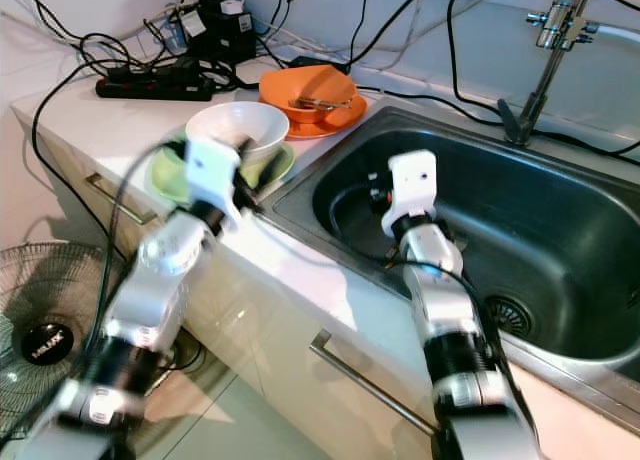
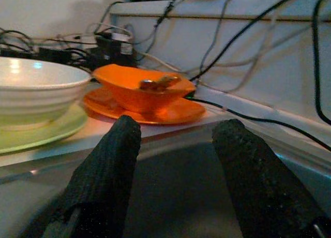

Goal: Kitchen organization

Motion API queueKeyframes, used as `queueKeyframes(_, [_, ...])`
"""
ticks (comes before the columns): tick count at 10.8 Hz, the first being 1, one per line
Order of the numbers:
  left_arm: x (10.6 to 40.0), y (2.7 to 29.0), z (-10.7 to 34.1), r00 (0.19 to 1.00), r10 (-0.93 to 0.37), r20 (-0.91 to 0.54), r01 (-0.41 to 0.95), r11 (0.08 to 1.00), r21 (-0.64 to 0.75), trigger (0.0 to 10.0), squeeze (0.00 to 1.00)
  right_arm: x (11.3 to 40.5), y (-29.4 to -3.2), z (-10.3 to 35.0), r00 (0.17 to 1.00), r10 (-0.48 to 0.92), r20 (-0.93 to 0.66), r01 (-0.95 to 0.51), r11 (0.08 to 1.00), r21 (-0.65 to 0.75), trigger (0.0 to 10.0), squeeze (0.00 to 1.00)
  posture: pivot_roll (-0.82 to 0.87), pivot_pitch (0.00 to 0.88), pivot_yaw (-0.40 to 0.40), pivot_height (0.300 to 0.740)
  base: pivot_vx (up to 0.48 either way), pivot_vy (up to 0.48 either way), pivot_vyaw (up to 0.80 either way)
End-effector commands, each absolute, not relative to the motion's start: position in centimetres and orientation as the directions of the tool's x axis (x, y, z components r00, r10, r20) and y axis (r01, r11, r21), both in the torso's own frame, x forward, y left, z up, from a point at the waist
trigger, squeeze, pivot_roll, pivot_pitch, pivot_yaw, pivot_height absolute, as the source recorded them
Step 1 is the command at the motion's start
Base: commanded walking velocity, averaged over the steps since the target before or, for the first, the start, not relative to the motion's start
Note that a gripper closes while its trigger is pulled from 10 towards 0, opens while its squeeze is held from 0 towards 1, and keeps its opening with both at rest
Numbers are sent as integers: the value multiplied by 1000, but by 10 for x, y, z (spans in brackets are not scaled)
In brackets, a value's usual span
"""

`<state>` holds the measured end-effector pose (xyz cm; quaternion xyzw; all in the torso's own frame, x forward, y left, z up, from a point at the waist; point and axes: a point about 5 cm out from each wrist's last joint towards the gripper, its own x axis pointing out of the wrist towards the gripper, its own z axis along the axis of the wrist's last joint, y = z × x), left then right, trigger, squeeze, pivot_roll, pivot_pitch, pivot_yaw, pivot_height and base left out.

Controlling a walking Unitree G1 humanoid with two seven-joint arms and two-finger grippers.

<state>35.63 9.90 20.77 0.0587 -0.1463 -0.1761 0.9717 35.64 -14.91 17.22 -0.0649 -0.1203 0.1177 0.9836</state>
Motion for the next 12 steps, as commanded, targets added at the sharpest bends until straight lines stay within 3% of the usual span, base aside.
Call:
queueKeyframes(1, [360,106,213,906,-321,278,288,945,153,10000,0,355,-145,177,936,265,231,-236,961,-147,10000,0,115,0,41,740,0,0,0])
queueKeyframes(4, [384,136,233,951,-140,276,122,989,82,10000,0,351,-141,169,937,294,188,-269,952,-147,10000,0,119,0,38,740,0,0,0])
queueKeyframes(5, [392,151,239,964,-63,258,69,998,-15,10000,1000,349,-141,167,938,299,175,-275,950,-146,10000,0,113,0,37,740,0,0,0])
queueKeyframes(7, [401,166,236,983,34,181,-13,993,-116,10000,1000,348,-141,166,938,304,164,-281,948,-149,10000,0,112,0,35,740,0,0,0])
queueKeyframes(8, [405,168,230,992,43,119,-28,992,-120,10000,0,347,-142,165,937,311,159,-288,945,-153,10000,0,107,0,31,740,0,0,0])
queueKeyframes(12, [413,161,224,998,46,33,-38,975,-221,10000,0,342,-142,164,933,329,145,-306,939,-160,10000,0,100,0,16,740,0,0,0])
